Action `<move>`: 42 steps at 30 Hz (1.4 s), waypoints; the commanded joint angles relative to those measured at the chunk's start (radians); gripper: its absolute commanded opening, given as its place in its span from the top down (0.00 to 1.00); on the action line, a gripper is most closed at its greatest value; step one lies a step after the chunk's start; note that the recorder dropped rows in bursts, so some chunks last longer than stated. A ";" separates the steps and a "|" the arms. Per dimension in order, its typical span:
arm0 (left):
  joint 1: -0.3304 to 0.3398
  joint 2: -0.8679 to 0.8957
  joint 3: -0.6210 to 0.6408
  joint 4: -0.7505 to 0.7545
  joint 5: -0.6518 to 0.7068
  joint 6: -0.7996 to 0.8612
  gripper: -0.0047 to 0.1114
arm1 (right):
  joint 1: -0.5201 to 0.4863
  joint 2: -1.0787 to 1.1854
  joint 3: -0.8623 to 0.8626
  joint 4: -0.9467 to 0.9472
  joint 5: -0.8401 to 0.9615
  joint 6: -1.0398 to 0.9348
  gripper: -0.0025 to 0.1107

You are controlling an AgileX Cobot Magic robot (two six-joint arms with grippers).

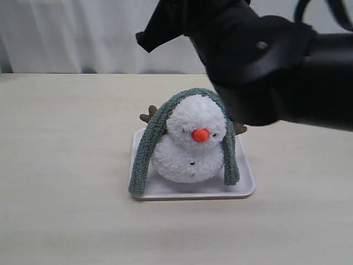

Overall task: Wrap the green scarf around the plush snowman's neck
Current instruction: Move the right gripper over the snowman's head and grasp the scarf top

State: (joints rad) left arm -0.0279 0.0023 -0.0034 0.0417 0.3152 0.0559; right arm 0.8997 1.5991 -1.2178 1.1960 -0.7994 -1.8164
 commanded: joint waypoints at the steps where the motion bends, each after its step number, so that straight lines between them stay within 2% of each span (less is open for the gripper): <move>1: -0.008 -0.002 0.003 -0.003 -0.006 0.002 0.96 | -0.042 0.098 -0.216 0.548 -0.127 -0.304 0.94; 4: -0.008 -0.002 0.003 -0.003 -0.006 0.002 0.96 | -0.069 0.124 -0.282 0.548 -0.112 -0.304 0.94; 8: -0.008 -0.002 0.003 -0.003 -0.006 0.002 0.96 | -0.047 0.131 -0.265 0.548 -0.028 -0.304 0.94; 14: -0.008 -0.002 0.003 -0.003 -0.006 0.002 0.96 | -0.024 0.122 -0.206 0.548 0.410 -0.268 0.94; 21: -0.008 -0.002 0.003 -0.003 -0.006 0.002 0.96 | -0.098 0.126 -0.185 0.548 1.017 -0.084 0.94; 23: -0.008 -0.002 0.003 -0.003 -0.006 0.002 0.96 | -0.125 0.128 -0.187 0.385 1.128 0.082 0.94; 24: -0.008 -0.002 0.003 -0.003 -0.006 0.002 0.96 | -0.147 0.132 -0.202 0.228 1.213 0.263 0.94; 26: -0.008 -0.002 0.003 -0.003 -0.006 0.002 0.96 | -0.170 0.141 -0.244 -0.141 1.313 0.560 0.94; 27: -0.008 -0.002 0.003 -0.003 -0.006 0.002 0.96 | -0.172 0.147 -0.271 -0.429 1.352 0.829 0.94; 30: -0.008 -0.002 0.003 -0.003 -0.006 0.002 0.96 | -0.144 0.157 -0.335 -1.096 1.443 1.416 0.94; 33: -0.008 -0.002 0.003 -0.003 -0.006 0.002 0.96 | -0.111 0.159 -0.357 -1.506 1.567 1.791 0.94; 35: -0.008 -0.002 0.003 -0.003 -0.006 0.002 0.96 | -0.108 0.163 -0.372 -1.587 1.626 1.875 0.94; 42: -0.008 -0.002 0.003 -0.003 -0.006 0.002 0.96 | -0.158 0.223 -0.399 -1.518 1.764 1.888 0.94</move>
State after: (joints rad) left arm -0.0279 0.0023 -0.0034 0.0417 0.3159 0.0559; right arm 0.7628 1.7959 -1.6106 -0.3272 0.9192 0.0519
